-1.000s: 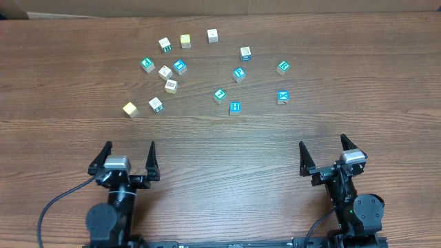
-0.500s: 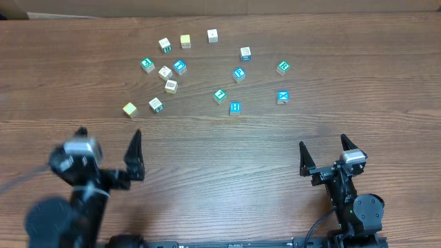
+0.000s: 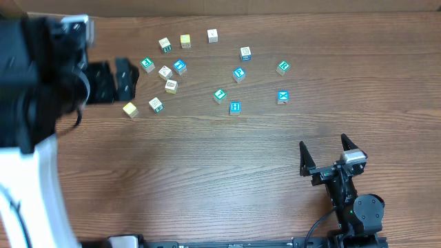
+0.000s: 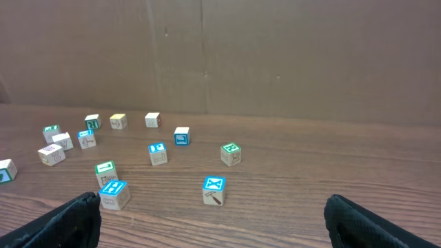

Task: Form a tower
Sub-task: 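Move the left gripper over the blue-lettered H block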

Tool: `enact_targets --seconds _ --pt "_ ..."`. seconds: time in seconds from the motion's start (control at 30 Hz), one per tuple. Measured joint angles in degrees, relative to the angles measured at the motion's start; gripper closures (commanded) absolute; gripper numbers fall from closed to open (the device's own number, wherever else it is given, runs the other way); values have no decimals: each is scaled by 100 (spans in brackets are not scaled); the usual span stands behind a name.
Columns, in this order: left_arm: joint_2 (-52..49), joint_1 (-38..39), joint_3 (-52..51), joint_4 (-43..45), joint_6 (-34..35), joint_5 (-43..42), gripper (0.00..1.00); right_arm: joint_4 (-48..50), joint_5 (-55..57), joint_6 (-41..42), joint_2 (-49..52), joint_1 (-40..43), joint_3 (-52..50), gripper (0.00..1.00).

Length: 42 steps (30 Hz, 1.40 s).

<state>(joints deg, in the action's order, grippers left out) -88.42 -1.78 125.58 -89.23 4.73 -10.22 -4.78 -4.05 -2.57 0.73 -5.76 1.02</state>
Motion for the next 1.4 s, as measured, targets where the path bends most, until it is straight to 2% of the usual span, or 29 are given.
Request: enact_targets --seconds 0.3,0.4,0.57,0.67,0.77,0.87,1.03,1.1,1.17,1.4 --pt "-1648 31 177 -9 2 -448 0 0 0 0 0 0 0 0" --pt "-2094 31 190 -13 76 -581 27 -2 0 -2 0 -2 0 0" --pt "-2892 68 203 -96 282 -728 80 0 0 -4 0 0 0 0" --pt "-3226 127 203 -151 393 -745 89 -2 0 -2 0 0 0 0" --pt "-3606 278 205 -162 413 -741 88 0 0 -2 0 -2 0 0" --pt "-3928 459 205 -140 415 -713 83 0 0 0 0 -2 0 0" --pt "-4382 713 205 -70 426 -446 51 2 0 0 0 0 0 0" --pt "-4492 787 205 28 444 -286 49 0 0 -2 0 0 0 0" --pt "-4583 855 205 153 442 -79 36 0 0 -4 0 0 0 0" --pt "-4675 920 205 597 472 457 38 0 0 -2 0 -2 0 0"
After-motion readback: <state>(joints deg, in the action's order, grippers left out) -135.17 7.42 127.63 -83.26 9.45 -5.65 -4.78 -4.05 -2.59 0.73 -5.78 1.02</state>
